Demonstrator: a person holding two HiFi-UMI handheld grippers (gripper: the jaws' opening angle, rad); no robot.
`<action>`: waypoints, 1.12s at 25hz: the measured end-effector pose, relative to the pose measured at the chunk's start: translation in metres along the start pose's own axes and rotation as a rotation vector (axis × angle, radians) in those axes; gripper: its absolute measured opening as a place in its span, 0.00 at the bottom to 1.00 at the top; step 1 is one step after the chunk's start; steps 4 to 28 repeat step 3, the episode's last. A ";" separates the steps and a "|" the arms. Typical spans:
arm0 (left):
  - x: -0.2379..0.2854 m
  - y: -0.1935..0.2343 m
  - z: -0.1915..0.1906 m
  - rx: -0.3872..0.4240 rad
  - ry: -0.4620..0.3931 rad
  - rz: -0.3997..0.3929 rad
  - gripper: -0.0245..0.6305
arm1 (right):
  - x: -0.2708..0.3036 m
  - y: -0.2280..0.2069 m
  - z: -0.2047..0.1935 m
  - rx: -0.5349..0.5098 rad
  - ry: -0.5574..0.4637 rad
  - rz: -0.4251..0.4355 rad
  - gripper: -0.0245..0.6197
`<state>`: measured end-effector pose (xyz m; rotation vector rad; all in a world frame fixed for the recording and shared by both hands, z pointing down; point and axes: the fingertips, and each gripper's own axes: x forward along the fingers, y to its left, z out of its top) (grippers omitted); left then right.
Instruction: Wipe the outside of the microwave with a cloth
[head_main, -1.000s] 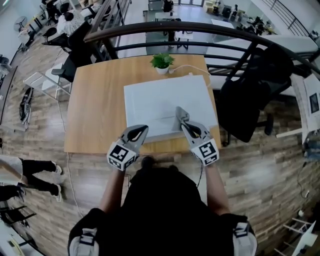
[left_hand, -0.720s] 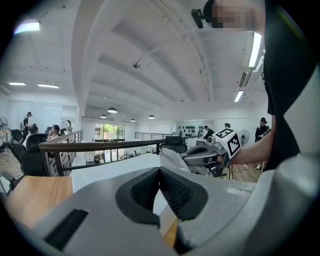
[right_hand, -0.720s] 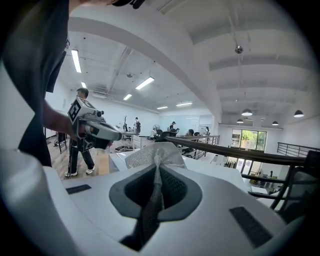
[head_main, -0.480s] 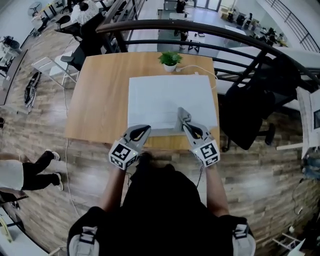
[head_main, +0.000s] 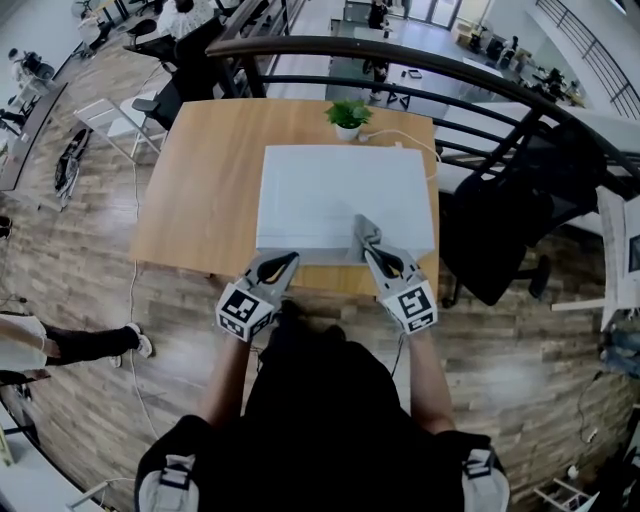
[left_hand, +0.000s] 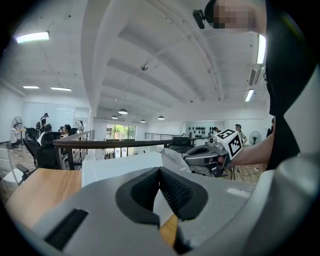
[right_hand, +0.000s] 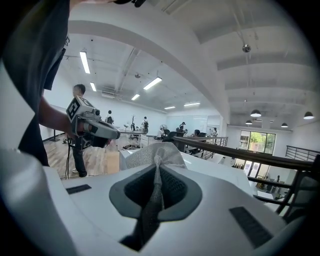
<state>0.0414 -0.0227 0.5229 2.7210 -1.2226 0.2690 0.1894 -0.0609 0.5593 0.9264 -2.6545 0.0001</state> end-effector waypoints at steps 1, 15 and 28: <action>-0.001 -0.001 0.001 0.000 -0.003 0.005 0.04 | -0.001 0.001 0.001 0.000 -0.004 0.002 0.05; -0.002 -0.002 0.004 0.004 -0.010 0.012 0.04 | -0.001 0.002 0.003 -0.001 -0.011 0.005 0.05; -0.002 -0.002 0.004 0.004 -0.010 0.012 0.04 | -0.001 0.002 0.003 -0.001 -0.011 0.005 0.05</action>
